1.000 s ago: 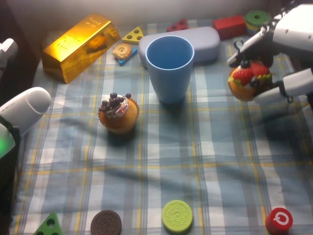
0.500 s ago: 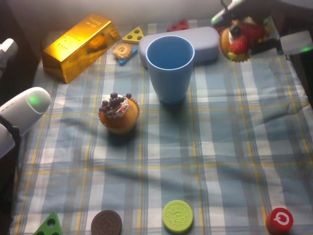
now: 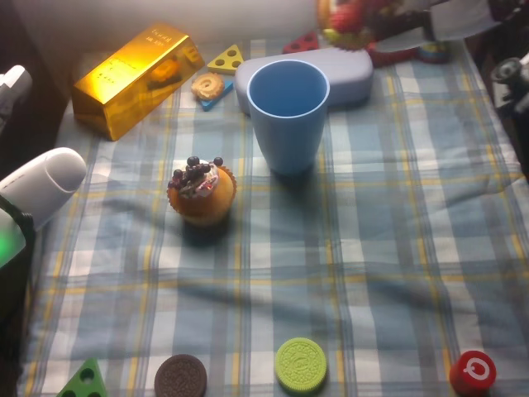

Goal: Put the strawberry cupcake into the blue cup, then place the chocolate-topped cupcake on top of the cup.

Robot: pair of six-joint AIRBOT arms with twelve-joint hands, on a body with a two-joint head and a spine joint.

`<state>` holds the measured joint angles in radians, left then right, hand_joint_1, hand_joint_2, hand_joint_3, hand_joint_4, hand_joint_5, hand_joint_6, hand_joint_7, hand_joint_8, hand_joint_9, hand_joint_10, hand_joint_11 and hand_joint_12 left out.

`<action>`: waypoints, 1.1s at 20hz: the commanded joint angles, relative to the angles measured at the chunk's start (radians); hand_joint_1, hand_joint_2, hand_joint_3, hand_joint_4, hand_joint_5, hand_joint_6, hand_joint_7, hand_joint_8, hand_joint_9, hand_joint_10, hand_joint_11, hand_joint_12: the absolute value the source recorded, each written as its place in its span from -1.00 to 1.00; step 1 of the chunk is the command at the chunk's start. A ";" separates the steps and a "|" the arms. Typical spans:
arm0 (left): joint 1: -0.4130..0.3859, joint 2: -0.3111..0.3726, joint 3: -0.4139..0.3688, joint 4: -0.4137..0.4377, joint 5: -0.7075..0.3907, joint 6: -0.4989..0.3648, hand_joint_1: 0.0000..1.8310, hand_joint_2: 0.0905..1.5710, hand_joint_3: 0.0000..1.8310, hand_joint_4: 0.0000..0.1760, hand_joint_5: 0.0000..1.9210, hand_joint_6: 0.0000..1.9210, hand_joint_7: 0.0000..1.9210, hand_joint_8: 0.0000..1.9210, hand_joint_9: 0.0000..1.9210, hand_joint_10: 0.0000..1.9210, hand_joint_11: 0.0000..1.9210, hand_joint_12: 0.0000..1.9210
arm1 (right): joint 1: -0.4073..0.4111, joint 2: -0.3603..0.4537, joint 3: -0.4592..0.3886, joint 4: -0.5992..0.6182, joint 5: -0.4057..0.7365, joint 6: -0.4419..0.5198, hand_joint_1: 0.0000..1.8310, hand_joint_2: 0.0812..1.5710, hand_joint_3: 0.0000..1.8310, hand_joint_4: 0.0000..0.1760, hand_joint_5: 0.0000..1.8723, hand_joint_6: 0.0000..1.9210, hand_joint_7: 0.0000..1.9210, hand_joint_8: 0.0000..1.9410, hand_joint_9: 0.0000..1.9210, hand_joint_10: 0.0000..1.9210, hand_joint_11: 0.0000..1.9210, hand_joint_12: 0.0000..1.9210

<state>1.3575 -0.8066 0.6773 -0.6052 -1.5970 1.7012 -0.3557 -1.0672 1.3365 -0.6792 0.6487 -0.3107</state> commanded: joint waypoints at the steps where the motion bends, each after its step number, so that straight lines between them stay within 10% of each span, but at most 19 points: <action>1: -0.008 0.002 0.008 0.027 -0.111 -0.005 -1.00 0.28 -1.00 -1.00 -0.90 -1.00 -0.93 -1.00 -0.97 -0.99 -1.00 -1.00 | 0.019 0.001 0.008 0.040 0.091 0.006 0.42 0.33 -1.00 -1.00 -0.05 -1.00 0.05 0.00 -0.14 0.42 -0.33 0.91; 2: -0.008 0.002 0.008 0.027 -0.111 -0.005 -1.00 0.29 -1.00 -1.00 -0.88 -0.99 -0.91 -0.99 -0.96 -0.99 -1.00 -1.00 | 0.030 0.001 0.012 0.037 0.095 0.007 0.24 0.30 -1.00 -1.00 -0.06 -0.99 0.00 -0.48 -0.16 -0.08 -0.50 0.60; 3: -0.008 0.002 0.009 0.028 -0.110 -0.005 -1.00 0.31 -1.00 -1.00 -0.88 -0.99 -0.92 -1.00 -0.98 -1.00 -1.00 -1.00 | 0.035 -0.007 0.013 0.034 0.097 0.007 0.19 0.27 -1.00 -1.00 -0.03 -0.99 0.05 -0.57 -0.16 -0.02 -0.48 0.72; 4: -0.008 0.003 0.009 0.029 -0.110 -0.005 -1.00 0.30 -1.00 -1.00 -0.89 -1.00 -0.93 -1.00 -0.98 -1.00 -1.00 -1.00 | 0.036 -0.019 0.017 0.033 0.101 0.007 0.19 0.26 -1.00 -1.00 -0.03 -1.00 0.01 -0.37 -0.19 0.32 -0.41 0.88; 5: -0.008 0.003 0.009 0.029 -0.110 -0.005 -1.00 0.31 -1.00 -1.00 -0.88 -1.00 -0.92 -1.00 -0.97 -0.99 -0.99 -1.00 | 0.036 -0.023 0.018 0.033 0.101 0.007 0.12 0.21 -1.00 -1.00 -0.02 -1.00 -0.01 0.26 -0.08 0.72 -0.14 0.98; 8: -0.008 0.003 0.009 0.029 -0.109 -0.005 -1.00 0.34 -0.99 -1.00 -0.89 -1.00 -0.94 -1.00 -0.99 -1.00 -1.00 -1.00 | 0.036 -0.040 0.026 0.032 0.102 0.007 0.13 0.27 -1.00 -1.00 -0.08 -0.99 -0.03 -0.70 -0.13 -0.24 -0.43 0.60; 10: -0.008 0.003 0.008 0.029 -0.110 -0.005 -1.00 0.35 -0.98 -1.00 -0.87 -0.99 -0.91 -0.99 -0.96 -0.99 -1.00 -1.00 | 0.035 -0.059 0.037 0.032 0.101 0.007 0.47 0.32 -0.99 -1.00 -0.11 -1.00 0.10 -0.13 0.18 -0.42 -0.09 0.42; 11: -0.008 0.003 0.008 0.029 -0.113 -0.005 -1.00 0.34 -0.99 -1.00 -0.86 -0.99 -0.89 -0.99 -0.94 -0.98 -0.98 -0.99 | 0.033 -0.069 0.043 0.032 0.101 0.011 0.48 0.33 -1.00 -1.00 -0.11 -1.00 0.09 -0.08 0.22 -0.38 -0.04 0.45; 13: -0.008 0.005 0.007 0.029 -0.114 -0.005 -1.00 0.34 -0.99 -1.00 -0.86 -0.99 -0.91 -0.99 -0.96 -0.99 -1.00 -1.00 | 0.029 -0.080 0.050 0.032 0.101 0.015 0.12 0.32 -1.00 -1.00 -0.12 -1.00 0.10 -0.60 0.10 -0.02 -0.09 0.62; 14: -0.008 0.006 0.007 0.029 -0.113 -0.005 -1.00 0.33 -1.00 -1.00 -0.85 -0.99 -0.90 -0.99 -0.94 -0.99 -0.98 -0.99 | 0.025 -0.087 0.055 0.031 0.101 0.015 0.08 0.32 -1.00 -1.00 -0.11 -1.00 0.10 -0.43 0.03 0.26 -0.10 0.79; 16: -0.008 0.007 0.007 0.029 -0.112 -0.005 -1.00 0.32 -1.00 -1.00 -0.84 -0.99 -0.90 -0.99 -0.94 -0.99 -1.00 -0.99 | 0.019 -0.097 0.063 0.030 0.101 0.018 -0.05 0.29 -1.00 -1.00 -0.11 -1.00 -0.08 0.58 0.00 0.94 0.05 0.99; 22: -0.008 0.007 0.007 0.029 -0.109 -0.005 -1.00 0.32 -1.00 -1.00 -0.84 -1.00 -0.88 -0.99 -0.93 -0.99 -0.98 -0.98 | 0.001 -0.126 0.088 0.029 0.099 0.024 -0.24 0.18 -1.00 -1.00 -0.12 -1.00 -0.24 0.95 -0.19 1.00 -0.16 1.00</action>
<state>1.3575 -0.8055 0.6792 -0.6025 -1.5864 1.7012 -0.3653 -1.1934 1.4220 -0.6998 0.6594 -0.2909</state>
